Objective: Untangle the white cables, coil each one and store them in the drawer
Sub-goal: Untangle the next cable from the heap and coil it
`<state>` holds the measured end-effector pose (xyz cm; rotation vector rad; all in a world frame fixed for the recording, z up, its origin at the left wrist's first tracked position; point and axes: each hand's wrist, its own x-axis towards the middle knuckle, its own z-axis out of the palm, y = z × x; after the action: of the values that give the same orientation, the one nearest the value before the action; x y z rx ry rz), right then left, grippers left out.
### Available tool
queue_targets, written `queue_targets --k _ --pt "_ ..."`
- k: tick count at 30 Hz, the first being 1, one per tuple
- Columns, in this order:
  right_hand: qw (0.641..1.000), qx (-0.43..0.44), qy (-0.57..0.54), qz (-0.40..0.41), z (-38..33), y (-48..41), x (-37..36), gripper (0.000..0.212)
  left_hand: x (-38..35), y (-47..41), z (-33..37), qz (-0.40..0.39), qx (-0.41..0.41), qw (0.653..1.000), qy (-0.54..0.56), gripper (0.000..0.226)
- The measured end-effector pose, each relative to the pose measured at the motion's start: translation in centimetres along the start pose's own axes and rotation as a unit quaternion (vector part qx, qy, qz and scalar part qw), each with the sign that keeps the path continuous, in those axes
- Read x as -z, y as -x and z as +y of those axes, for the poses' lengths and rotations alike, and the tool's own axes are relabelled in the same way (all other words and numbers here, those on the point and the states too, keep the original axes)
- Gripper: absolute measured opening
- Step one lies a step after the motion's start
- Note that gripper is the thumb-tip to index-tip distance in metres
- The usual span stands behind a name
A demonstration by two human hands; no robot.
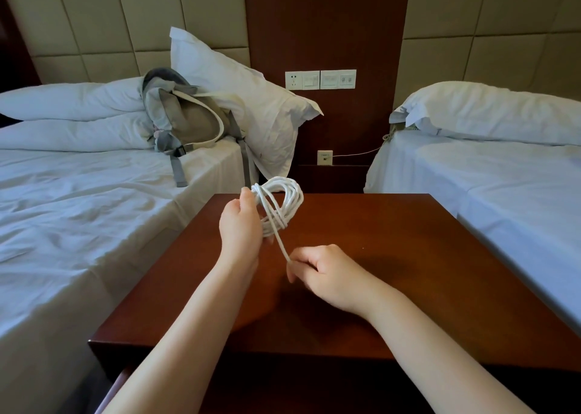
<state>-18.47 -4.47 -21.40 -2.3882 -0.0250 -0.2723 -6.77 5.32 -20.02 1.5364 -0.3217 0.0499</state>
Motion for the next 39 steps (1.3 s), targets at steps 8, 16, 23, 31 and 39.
queue_targets --k 8,16,23,31,39 --pt "0.995 -0.033 -0.026 0.088 1.5 0.1 3.1 0.033 0.6 1.1 2.1 -0.177 -0.023 0.973 0.145 0.046" --pt "0.972 -0.034 -0.211 0.098 1.3 0.3 4.1 0.039 0.9 3.0 3.3 -0.351 -0.089 0.929 0.082 0.033" --pt "0.952 -0.038 -0.291 0.087 1.6 0.5 4.4 0.038 1.0 3.0 3.2 -0.368 -0.188 0.905 -0.107 0.019" --pt "0.957 -0.068 -0.268 0.085 1.7 0.3 4.0 0.041 0.3 2.9 1.9 -0.266 -0.382 0.835 -0.292 0.029" --pt "0.967 -0.074 -0.225 0.092 1.9 0.1 3.8 0.039 0.6 2.4 0.9 -0.209 -0.333 0.875 -0.283 0.040"
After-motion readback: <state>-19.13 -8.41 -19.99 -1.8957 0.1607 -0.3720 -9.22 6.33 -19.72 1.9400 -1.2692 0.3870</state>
